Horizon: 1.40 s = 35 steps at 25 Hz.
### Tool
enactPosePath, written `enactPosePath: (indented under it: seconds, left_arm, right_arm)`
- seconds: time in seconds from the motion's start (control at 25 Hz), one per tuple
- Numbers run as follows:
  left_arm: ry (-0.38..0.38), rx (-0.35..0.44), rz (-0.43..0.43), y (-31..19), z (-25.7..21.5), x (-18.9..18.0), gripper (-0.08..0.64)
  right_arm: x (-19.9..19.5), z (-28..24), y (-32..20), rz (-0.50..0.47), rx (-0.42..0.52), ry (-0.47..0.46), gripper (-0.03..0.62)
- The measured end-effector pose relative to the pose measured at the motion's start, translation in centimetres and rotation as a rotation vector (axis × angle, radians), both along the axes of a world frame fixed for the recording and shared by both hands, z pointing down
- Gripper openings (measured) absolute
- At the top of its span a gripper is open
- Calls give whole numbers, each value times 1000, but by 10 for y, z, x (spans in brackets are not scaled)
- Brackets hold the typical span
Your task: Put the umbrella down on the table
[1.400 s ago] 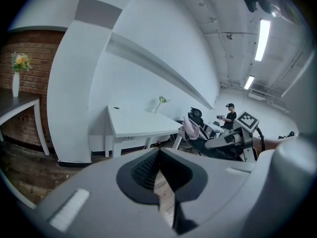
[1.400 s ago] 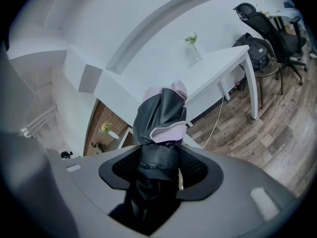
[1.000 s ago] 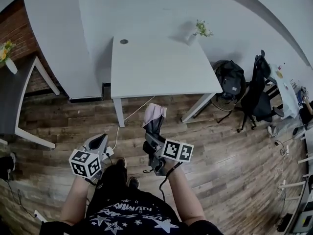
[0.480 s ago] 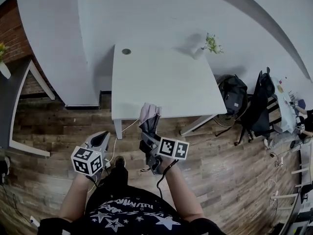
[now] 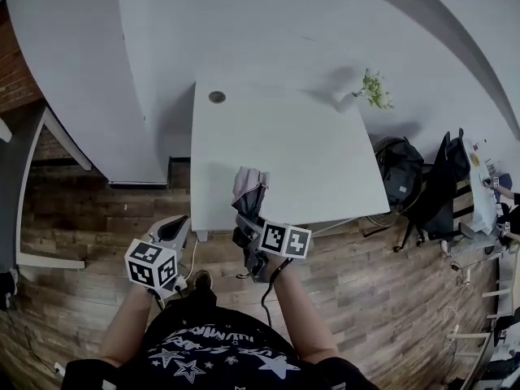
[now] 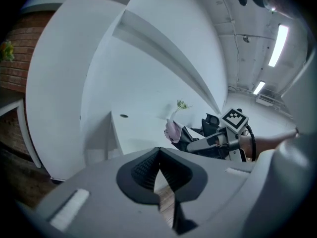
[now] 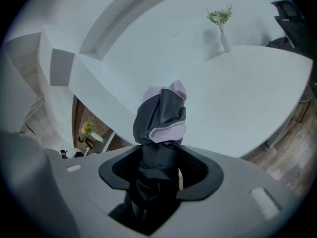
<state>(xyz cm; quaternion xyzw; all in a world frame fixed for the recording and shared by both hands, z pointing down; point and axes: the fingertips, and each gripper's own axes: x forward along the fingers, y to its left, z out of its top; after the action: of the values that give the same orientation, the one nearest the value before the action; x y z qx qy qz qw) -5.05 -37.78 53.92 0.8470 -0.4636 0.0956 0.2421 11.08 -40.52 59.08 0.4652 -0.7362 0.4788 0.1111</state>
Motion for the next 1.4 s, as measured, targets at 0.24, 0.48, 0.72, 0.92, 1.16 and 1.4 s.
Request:
enactPosePath:
  seconds: [0.24, 0.48, 0.72, 0.92, 1.16, 1.4]
  left_arm:
    - [2, -31, -1, -40, 10, -11, 3]
    - [1, -54, -2, -66, 20, -20, 3]
    - [4, -74, -3, -81, 31, -26, 3]
    - [-1, -88, -2, -90, 38, -29, 3]
    - [-6, -86, 7, -99, 39, -26, 3]
    - [-8, -87, 22, -102, 41, -18, 3]
  right_arm:
    - [-10, 17, -47, -11, -6, 94, 249]
    - [-25, 30, -79, -21, -18, 119, 249]
    - [-35, 43, -95, -22, -2, 200, 247]
    - [-39, 54, -98, -34, -4, 252, 247]
    - [-40, 61, -97, -3, -28, 250, 249]
    - [-39, 66, -98, -4, -21, 279, 250]
